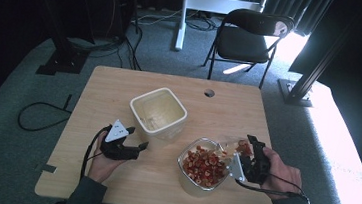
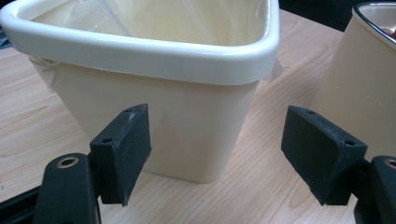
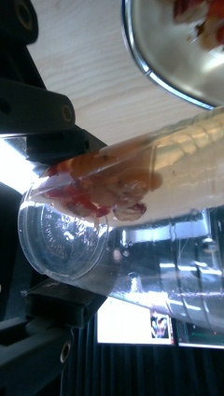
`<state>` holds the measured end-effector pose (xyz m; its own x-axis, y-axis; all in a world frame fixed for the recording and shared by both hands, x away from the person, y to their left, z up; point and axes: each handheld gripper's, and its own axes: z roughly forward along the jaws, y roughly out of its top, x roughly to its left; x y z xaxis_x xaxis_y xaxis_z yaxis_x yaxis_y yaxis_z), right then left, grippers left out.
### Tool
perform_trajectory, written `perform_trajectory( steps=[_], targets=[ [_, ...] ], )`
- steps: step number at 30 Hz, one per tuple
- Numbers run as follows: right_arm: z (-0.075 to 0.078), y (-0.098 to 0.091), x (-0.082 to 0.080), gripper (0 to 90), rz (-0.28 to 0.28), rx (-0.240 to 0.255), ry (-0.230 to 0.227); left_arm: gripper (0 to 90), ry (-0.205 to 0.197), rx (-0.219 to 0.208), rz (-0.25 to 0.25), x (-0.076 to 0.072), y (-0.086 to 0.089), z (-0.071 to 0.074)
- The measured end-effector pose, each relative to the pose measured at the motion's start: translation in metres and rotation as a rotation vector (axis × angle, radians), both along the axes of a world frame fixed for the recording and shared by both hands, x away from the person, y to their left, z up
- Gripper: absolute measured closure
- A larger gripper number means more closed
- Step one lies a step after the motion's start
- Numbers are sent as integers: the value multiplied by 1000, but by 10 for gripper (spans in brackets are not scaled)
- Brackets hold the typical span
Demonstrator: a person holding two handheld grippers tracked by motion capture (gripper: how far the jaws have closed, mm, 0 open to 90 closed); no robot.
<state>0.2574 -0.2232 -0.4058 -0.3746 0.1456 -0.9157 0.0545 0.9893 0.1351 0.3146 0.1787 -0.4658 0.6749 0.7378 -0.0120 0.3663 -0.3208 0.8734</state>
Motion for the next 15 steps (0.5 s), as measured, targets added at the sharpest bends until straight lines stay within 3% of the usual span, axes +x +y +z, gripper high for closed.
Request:
perform_trajectory(
  steps=[13,15],
  targets=[
    [3,10,-5,425,12,-125,-57,248,1,-3,-2,0,0,0],
    [3,10,-5,425,12,-125,-57,248,0,-3,-1,0,0,0]
  ],
)
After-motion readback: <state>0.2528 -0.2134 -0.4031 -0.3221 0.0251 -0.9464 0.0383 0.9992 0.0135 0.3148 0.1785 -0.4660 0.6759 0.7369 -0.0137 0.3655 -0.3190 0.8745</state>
